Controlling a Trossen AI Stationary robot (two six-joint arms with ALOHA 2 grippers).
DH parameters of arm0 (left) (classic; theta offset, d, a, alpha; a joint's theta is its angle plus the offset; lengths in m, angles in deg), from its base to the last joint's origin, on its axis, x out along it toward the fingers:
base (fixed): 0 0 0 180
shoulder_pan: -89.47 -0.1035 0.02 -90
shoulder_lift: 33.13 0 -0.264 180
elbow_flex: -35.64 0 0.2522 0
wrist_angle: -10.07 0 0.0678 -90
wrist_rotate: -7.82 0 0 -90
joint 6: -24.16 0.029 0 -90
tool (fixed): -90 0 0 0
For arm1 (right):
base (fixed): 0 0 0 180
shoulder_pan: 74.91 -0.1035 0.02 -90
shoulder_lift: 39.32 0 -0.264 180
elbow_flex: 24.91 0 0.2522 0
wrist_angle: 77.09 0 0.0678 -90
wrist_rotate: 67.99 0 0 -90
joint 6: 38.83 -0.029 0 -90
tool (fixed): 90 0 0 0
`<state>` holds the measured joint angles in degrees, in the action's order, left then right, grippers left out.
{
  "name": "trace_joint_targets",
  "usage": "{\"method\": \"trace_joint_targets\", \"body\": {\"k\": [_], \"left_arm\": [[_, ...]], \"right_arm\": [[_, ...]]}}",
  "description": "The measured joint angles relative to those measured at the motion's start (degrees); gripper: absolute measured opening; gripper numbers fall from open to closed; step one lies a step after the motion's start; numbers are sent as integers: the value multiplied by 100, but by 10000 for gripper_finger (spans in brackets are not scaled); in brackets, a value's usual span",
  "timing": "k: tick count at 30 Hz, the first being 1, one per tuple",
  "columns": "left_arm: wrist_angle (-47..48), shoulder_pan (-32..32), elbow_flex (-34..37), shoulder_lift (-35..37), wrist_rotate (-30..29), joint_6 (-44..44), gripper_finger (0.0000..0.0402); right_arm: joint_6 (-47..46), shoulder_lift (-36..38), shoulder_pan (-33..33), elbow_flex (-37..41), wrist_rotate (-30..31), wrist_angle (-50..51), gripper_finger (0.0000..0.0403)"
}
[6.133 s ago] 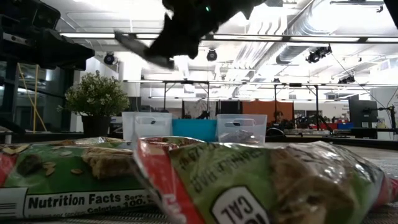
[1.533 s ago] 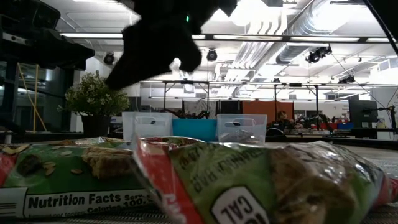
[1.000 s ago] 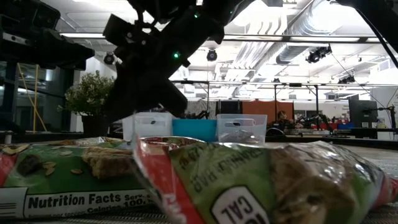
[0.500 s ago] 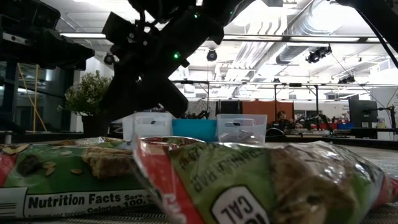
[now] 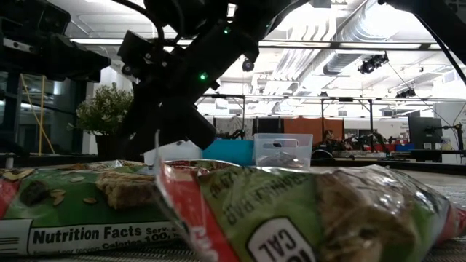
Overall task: Pick and place Granola Bars by type
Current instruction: Put the orange granola bar into the right transparent bin
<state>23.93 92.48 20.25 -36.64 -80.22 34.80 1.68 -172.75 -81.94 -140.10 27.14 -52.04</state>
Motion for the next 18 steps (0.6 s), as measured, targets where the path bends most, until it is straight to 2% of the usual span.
{"method": "trace_joint_targets", "body": {"k": [10, 18], "left_arm": [[2, 0, 0, 0, -1, 0, 1], [1, 0, 0, 1, -2, -1, 1]], "right_arm": [[-598, -156, 4, 2, 435, 22, 241], [-1034, -223, 70, 2, 287, 46, 240]]}}
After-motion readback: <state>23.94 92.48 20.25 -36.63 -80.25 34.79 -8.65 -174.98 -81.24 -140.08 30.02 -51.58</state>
